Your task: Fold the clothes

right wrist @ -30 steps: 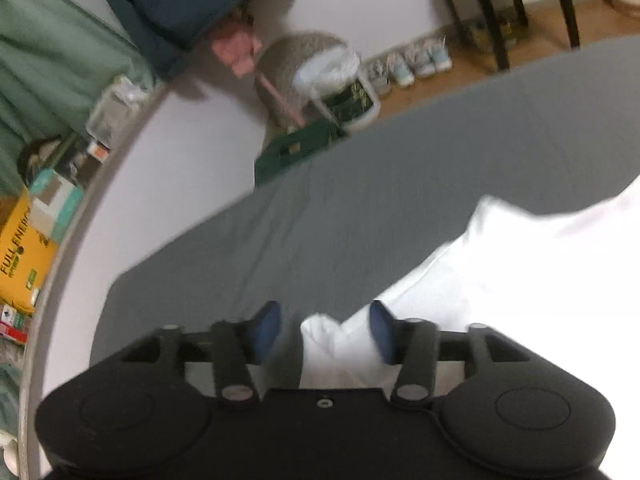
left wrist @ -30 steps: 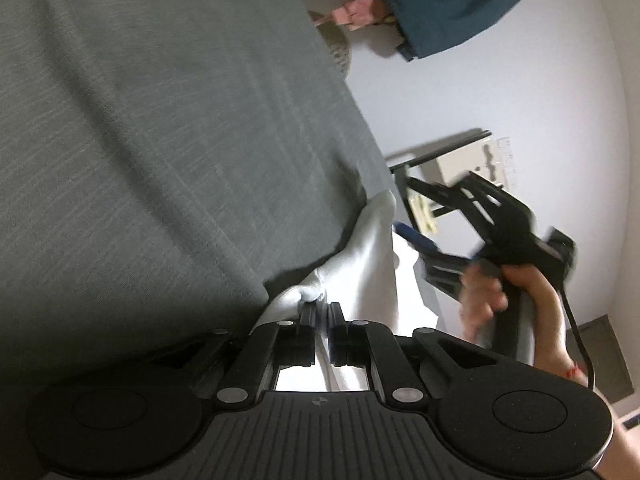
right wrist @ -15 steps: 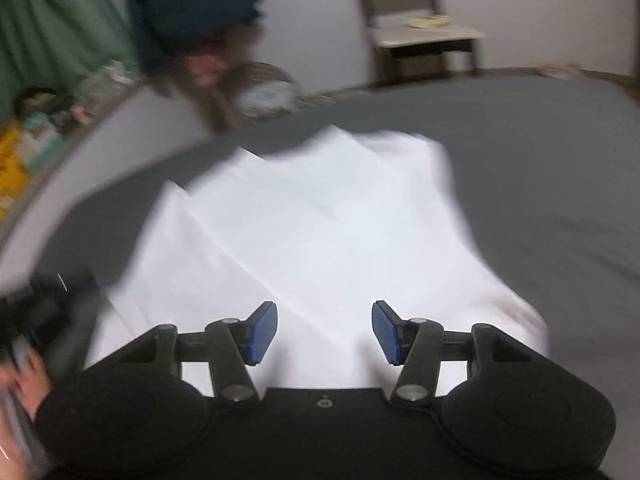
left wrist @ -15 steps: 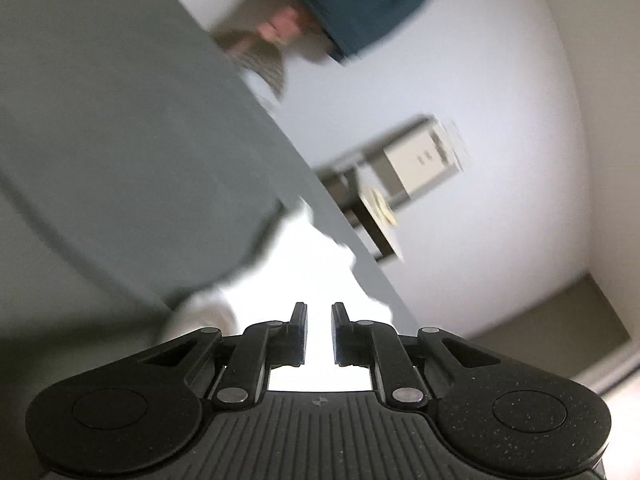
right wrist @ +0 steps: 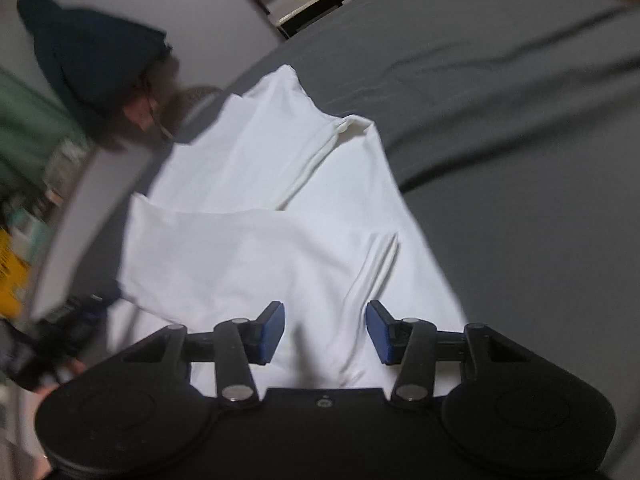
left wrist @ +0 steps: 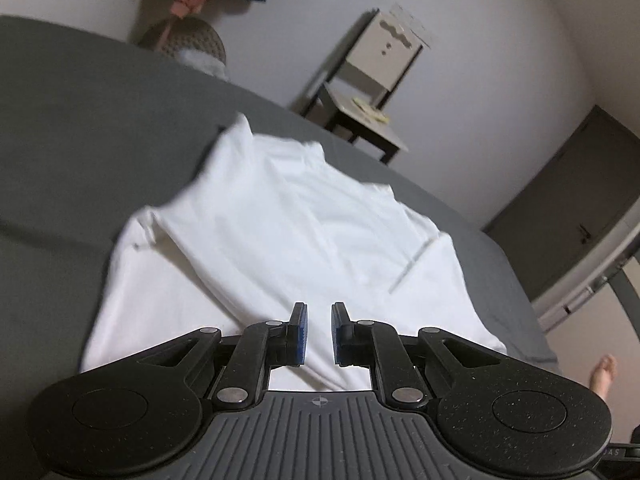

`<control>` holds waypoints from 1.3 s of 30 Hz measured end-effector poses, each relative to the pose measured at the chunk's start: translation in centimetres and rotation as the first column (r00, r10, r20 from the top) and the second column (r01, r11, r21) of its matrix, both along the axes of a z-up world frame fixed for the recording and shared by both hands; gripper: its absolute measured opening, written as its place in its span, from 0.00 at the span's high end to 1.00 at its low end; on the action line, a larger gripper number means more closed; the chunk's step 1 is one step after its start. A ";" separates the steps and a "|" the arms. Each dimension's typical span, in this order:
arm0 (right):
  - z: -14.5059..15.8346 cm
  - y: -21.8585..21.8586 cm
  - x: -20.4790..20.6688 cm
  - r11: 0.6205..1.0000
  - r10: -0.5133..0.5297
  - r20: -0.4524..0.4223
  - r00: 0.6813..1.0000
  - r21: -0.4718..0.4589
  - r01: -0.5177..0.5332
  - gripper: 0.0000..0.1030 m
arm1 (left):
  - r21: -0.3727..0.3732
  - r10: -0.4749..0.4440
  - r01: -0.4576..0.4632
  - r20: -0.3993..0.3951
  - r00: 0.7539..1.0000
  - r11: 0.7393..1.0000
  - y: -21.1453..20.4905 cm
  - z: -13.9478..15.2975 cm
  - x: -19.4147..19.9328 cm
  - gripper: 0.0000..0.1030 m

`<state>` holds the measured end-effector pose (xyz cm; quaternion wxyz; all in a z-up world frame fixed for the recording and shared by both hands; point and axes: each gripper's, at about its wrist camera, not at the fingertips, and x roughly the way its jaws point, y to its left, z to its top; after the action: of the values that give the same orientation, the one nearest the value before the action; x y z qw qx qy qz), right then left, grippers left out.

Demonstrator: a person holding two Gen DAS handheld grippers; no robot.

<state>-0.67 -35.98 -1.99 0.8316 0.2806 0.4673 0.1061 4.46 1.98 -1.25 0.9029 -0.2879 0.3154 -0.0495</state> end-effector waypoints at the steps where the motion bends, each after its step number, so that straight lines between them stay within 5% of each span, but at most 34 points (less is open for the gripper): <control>1: -0.2 0.1 -0.1 1.000 -0.004 -0.013 1.000 0.018 0.004 0.56 | -0.010 -0.014 0.013 -0.006 1.000 1.000 0.0 -0.1 -0.3 0.89; 8: -2.2 0.3 -0.2 0.994 -0.071 -0.034 0.997 0.081 0.074 0.59 | -0.017 -0.060 0.060 -0.009 0.998 0.998 -1.2 -1.5 0.2 0.89; 12: -3.2 -0.4 -0.4 0.976 -0.153 -0.073 0.986 0.145 0.162 0.77 | -0.025 -0.048 0.048 -0.009 0.999 0.999 -0.9 -1.7 0.6 0.89; 18: -3.2 -0.7 -1.3 0.973 -0.162 -0.055 0.985 0.159 0.168 0.91 | -0.088 -0.036 0.034 -0.014 0.999 0.996 -0.2 -2.3 1.0 0.89; 22: -1.0 -0.5 -2.8 0.972 -0.157 0.011 0.987 0.180 0.153 0.91 | -0.079 -0.028 0.026 -0.023 0.999 0.997 0.0 -2.2 1.0 0.89; 26: 0.2 1.3 -4.6 0.992 -0.108 0.066 0.992 0.068 0.104 0.91 | -0.061 -0.018 0.016 -0.035 0.999 0.998 0.2 -2.0 1.0 0.89; 32: -2.5 2.7 -5.0 0.996 -0.087 -0.011 0.996 -0.023 0.086 0.90 | -0.087 -0.012 0.006 -0.064 0.998 0.996 0.6 -2.5 1.0 0.89; 36: -2.1 2.5 -5.0 0.997 -0.078 0.000 0.997 -0.005 0.078 0.69 | -0.089 -0.002 -0.004 -0.062 0.998 0.996 0.7 -2.5 1.0 0.89; 39: -2.3 2.3 -5.1 0.995 -0.100 0.004 0.995 0.023 0.100 0.70 | -0.095 -0.002 -0.004 -0.063 0.998 0.995 0.7 -2.6 1.0 0.89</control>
<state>-5.78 -33.69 -4.28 0.8338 0.3128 0.4494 0.0705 5.50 2.69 -3.84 0.8778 -0.3322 0.3407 -0.0548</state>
